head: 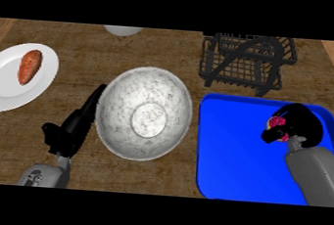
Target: Pick the cupcake from the tray and place it in the tiered basket
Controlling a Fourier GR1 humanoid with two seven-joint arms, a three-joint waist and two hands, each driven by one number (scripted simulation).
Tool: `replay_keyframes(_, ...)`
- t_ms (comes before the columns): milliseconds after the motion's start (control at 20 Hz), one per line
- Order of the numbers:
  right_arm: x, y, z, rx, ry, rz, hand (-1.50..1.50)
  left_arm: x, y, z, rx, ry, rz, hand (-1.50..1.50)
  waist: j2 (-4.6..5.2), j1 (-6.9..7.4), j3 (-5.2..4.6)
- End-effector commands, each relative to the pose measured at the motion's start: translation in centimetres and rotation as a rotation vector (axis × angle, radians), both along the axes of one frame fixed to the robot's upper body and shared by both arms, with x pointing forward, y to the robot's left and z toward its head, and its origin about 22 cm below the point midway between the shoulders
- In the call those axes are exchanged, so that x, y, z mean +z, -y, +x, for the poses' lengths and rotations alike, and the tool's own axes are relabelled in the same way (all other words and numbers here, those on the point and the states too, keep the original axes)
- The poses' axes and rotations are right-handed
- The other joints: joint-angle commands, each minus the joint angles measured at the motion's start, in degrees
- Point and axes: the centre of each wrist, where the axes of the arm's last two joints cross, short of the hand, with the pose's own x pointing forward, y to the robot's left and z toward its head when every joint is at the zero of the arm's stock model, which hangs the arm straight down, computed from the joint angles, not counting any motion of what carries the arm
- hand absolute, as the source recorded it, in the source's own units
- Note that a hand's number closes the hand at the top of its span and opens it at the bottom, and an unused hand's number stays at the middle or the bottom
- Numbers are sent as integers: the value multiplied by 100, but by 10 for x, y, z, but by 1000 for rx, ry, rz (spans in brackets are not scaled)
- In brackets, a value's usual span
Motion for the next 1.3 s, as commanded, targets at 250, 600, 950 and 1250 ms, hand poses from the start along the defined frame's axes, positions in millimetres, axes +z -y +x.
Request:
replay_keyframes(250, 46, 151, -27, 429, 7, -112, 150, -2, -8, -4, 14, 5, -3, 0, 48, -93, 29)
replay_keyframes(600, 92, 229, -30, 469, 371, 64, 150, 0, -7, 1, -15, 4, -5, 0, 52, 58, 22)
replay_keyframes(950, 150, 245, -26, 604, 653, 203, 150, 9, 9, 14, -8, 9, 8, 0, 15, -26, 5)
replay_keyframes(1250, 231, 179, 27, 623, 644, 251, 150, -4, 6, 6, -21, -1, -1, 0, 4, 67, -9)
